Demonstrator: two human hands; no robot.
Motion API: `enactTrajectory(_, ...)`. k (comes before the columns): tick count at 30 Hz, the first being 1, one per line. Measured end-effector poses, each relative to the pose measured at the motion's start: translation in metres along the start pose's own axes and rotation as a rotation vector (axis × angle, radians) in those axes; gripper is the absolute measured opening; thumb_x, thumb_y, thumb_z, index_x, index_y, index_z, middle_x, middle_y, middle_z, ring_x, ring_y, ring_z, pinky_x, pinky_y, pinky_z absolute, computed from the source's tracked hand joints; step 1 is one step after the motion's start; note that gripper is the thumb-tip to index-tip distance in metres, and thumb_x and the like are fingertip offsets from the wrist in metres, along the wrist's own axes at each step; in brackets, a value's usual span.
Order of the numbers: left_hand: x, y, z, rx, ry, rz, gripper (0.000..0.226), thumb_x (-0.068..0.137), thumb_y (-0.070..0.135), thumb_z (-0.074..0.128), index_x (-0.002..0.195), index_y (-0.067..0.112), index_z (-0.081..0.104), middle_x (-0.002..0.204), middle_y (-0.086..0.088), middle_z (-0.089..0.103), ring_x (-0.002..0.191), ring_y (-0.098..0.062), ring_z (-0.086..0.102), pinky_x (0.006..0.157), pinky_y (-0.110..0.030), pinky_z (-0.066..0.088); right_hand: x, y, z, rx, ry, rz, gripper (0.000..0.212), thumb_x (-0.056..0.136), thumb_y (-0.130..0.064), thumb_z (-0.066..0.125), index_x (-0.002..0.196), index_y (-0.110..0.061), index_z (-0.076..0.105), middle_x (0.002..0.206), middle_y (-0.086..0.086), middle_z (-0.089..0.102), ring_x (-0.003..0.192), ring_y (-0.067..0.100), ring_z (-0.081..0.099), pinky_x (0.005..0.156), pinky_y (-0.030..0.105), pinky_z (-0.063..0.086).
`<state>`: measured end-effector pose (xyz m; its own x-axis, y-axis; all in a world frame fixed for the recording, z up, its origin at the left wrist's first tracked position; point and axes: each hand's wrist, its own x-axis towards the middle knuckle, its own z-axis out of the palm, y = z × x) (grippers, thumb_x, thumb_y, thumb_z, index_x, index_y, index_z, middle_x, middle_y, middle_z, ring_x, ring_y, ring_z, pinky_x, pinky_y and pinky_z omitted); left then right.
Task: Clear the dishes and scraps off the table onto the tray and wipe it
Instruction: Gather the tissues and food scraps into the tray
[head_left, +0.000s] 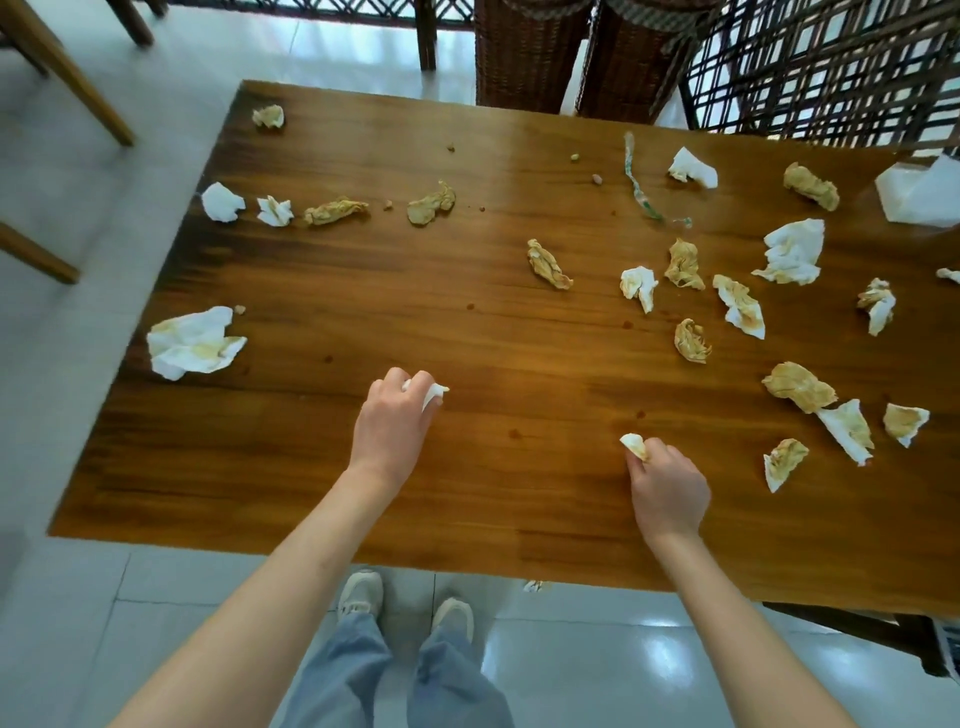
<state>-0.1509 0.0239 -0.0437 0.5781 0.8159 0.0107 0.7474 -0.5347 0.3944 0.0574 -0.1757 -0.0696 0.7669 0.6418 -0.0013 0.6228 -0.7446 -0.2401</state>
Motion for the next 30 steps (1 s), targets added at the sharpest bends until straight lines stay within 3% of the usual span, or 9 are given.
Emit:
enactTrajectory(2,0.001,-0.019,-0.014,0.011,0.029,-0.036,0.023,0.090,0.020,0.059,0.109,0.008,0.062,0.104,-0.014,0.062,0.089,-0.023,0.057,0.069,-0.025,0.049,0.002,-0.030,0.002,0.034,-0.014,-0.045,0.019,0.083,-0.014,0.069,0.069,-0.002,0.061,0.060,0.010,0.060,0.050,0.023,0.052,0.045,0.020,0.030)
enactTrajectory(6,0.008,-0.061,-0.045,0.063,0.096,-0.102,0.022,0.090,0.021,0.059,0.108,0.008,0.063,0.103,-0.014,0.062,0.087,-0.023,0.058,0.070,-0.026,0.050,0.003,-0.093,0.008,0.083,-0.059,-0.127,0.028,0.083,-0.017,0.068,0.062,-0.011,0.051,0.056,0.004,0.051,0.049,0.016,0.040,0.043,0.018,0.014)
enactTrajectory(13,0.032,-0.149,-0.091,0.073,0.248,-0.207,0.023,0.090,0.019,0.059,0.110,0.006,0.062,0.108,-0.020,0.058,0.096,-0.032,0.057,0.080,-0.044,0.053,-0.002,-0.189,0.028,0.129,-0.125,-0.205,0.028,0.086,-0.024,0.064,0.066,-0.009,0.053,0.058,0.002,0.051,0.051,0.016,0.043,0.045,0.022,0.022)
enactTrajectory(15,0.043,-0.176,-0.097,0.067,0.253,-0.231,0.026,0.092,0.023,0.055,0.113,0.009,0.062,0.111,-0.019,0.057,0.096,-0.030,0.055,0.078,-0.041,0.055,-0.003,-0.215,0.034,0.136,-0.138,-0.199,0.029,0.087,-0.025,0.063,0.065,-0.012,0.049,0.058,0.003,0.051,0.052,0.017,0.044,0.047,0.025,0.025)
enactTrajectory(19,0.062,-0.224,-0.098,0.091,0.184,-0.224,0.032,0.093,0.033,0.049,0.115,0.013,0.061,0.113,-0.017,0.057,0.094,-0.028,0.053,0.073,-0.031,0.047,0.001,-0.264,0.046,0.177,-0.129,-0.168,0.031,0.088,-0.025,0.062,0.064,-0.012,0.048,0.057,0.003,0.051,0.050,0.016,0.042,0.045,0.024,0.024)
enactTrajectory(24,0.066,-0.257,-0.080,0.220,-0.103,-0.155,0.058,0.081,0.060,0.054,0.130,0.030,0.047,0.139,-0.008,0.042,0.120,-0.030,0.041,0.092,-0.043,0.044,0.008,-0.315,0.062,0.164,-0.124,-0.105,0.029,0.088,-0.027,0.061,0.067,-0.009,0.054,0.058,0.002,0.053,0.050,0.014,0.044,0.044,0.022,0.024)
enactTrajectory(26,0.066,-0.263,-0.074,0.210,-0.126,-0.120,0.055,0.080,0.052,0.063,0.125,0.024,0.054,0.129,-0.012,0.050,0.110,-0.031,0.048,0.086,-0.040,0.048,0.010,-0.330,0.068,0.156,-0.126,-0.072,0.027,0.089,-0.027,0.061,0.070,-0.008,0.057,0.061,0.003,0.056,0.052,0.016,0.049,0.043,0.024,0.033)
enactTrajectory(28,0.067,-0.266,-0.073,0.235,-0.141,-0.008,0.052,0.067,0.031,0.083,0.111,0.012,0.063,0.105,-0.017,0.061,0.087,-0.031,0.057,0.070,-0.035,0.052,0.011,-0.343,0.073,0.149,-0.141,-0.038,0.026,0.090,-0.028,0.059,0.074,-0.008,0.059,0.064,0.004,0.059,0.057,0.019,0.055,0.047,0.029,0.043)
enactTrajectory(30,0.072,-0.271,-0.075,0.158,-0.108,0.060,0.051,0.055,0.013,0.090,0.100,0.007,0.066,0.089,-0.016,0.063,0.071,-0.028,0.058,0.058,-0.030,0.052,0.014,-0.356,0.076,0.151,-0.146,-0.020,0.027,0.090,-0.028,0.059,0.073,-0.008,0.058,0.064,0.004,0.059,0.057,0.020,0.056,0.047,0.029,0.041)
